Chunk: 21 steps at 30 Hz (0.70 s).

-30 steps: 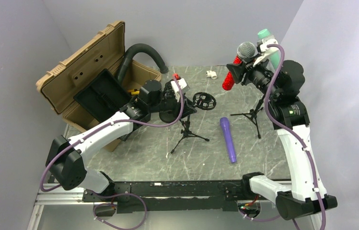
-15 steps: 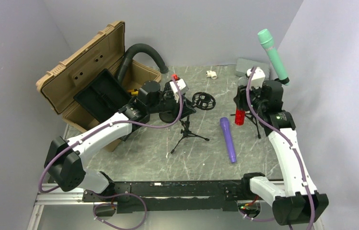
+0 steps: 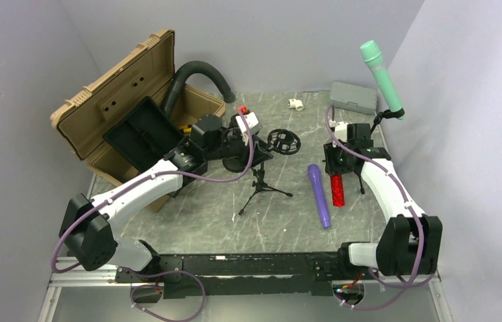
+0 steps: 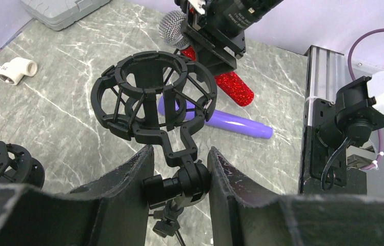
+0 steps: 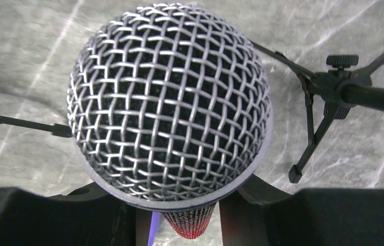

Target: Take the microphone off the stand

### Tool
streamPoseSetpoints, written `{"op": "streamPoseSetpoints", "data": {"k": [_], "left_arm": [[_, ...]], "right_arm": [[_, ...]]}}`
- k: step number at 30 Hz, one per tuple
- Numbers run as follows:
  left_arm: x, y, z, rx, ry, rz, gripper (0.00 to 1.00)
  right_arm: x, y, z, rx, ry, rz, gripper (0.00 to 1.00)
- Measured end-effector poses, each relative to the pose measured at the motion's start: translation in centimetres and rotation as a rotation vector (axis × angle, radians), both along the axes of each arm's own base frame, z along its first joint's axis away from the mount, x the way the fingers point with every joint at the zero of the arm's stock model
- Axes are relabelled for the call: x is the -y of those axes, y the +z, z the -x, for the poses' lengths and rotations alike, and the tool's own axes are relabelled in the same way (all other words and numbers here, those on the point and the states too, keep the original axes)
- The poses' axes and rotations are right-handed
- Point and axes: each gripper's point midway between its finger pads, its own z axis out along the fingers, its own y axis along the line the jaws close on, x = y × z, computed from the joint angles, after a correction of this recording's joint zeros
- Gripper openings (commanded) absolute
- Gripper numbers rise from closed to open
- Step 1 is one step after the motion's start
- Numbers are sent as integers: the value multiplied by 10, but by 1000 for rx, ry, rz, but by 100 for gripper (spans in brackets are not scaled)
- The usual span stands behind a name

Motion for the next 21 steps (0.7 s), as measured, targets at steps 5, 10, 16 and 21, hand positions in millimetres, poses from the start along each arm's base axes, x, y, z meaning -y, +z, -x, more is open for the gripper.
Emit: {"op": "streamPoseSetpoints", "data": {"k": [5,10,16,21], "left_arm": [[-3,2,3,8,-1,1,0],[-3,2,4,10,-1,2,0],[-4,2,4,10,-1,3,0],[-4,2,4,10,-1,3,0]], "right_arm": [[20,-23,3,-89,-44,18,0],[37,-42,5,-151,-74,27,0],[39,-65,6,-216,-64,30,1],[38,-85,9,-282,-56,21,8]]}}
